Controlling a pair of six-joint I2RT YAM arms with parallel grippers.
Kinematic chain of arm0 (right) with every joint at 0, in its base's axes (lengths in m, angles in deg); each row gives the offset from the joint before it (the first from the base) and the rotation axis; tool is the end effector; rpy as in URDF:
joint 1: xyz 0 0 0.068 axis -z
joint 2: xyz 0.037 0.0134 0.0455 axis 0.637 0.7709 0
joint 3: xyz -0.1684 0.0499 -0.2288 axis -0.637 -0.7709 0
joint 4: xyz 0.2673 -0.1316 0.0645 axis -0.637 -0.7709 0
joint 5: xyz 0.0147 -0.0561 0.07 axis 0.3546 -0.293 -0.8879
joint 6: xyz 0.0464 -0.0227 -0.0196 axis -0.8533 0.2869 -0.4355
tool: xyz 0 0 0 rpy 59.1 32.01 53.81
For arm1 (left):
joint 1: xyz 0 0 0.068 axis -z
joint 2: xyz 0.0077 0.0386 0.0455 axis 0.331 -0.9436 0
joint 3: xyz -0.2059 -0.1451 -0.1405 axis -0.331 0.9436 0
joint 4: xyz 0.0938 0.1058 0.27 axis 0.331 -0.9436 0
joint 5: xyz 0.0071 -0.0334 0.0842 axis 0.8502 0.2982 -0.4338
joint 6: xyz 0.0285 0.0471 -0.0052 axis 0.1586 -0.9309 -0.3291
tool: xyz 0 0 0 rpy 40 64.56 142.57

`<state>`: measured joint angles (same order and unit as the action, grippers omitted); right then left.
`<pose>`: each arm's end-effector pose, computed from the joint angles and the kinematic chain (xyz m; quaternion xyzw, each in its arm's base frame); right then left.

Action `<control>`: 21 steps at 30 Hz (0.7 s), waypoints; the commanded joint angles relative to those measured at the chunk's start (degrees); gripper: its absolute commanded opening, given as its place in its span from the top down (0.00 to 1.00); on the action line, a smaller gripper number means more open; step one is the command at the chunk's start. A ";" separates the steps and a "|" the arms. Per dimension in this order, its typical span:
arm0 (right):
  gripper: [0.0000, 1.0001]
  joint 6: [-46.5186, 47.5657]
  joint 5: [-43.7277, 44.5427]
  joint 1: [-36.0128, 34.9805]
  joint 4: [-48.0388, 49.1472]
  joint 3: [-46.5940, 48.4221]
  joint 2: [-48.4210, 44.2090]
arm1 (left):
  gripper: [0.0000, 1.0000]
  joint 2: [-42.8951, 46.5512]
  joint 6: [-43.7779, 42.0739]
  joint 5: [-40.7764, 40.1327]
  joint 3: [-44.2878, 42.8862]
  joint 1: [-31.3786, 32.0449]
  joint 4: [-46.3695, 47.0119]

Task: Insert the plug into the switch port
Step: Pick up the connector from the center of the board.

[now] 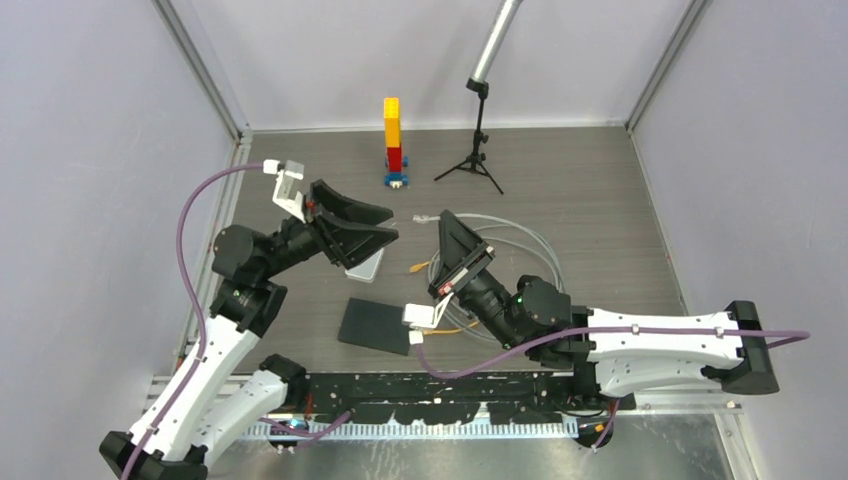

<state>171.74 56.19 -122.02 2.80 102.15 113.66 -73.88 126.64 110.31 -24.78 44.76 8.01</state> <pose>0.0582 0.2652 0.3919 -0.5742 0.2073 -0.3544 0.7083 0.1668 -0.1070 0.4308 0.1959 0.5609 -0.6190 0.5136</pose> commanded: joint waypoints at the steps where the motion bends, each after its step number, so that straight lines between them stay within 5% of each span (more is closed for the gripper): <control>1: 1.00 -2.74 3.70 -1.16 -0.71 2.81 -0.38 | 0.39 2.07 -3.85 0.89 3.15 0.05 13.09; 21: 1.00 -1.96 0.79 -4.09 -1.24 3.78 0.95 | 0.36 -5.01 -3.13 6.21 0.08 4.24 18.12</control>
<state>169.56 56.80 -125.24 0.96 102.56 114.23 -78.12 122.97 115.58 -21.37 47.32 22.82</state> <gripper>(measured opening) 0.058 0.647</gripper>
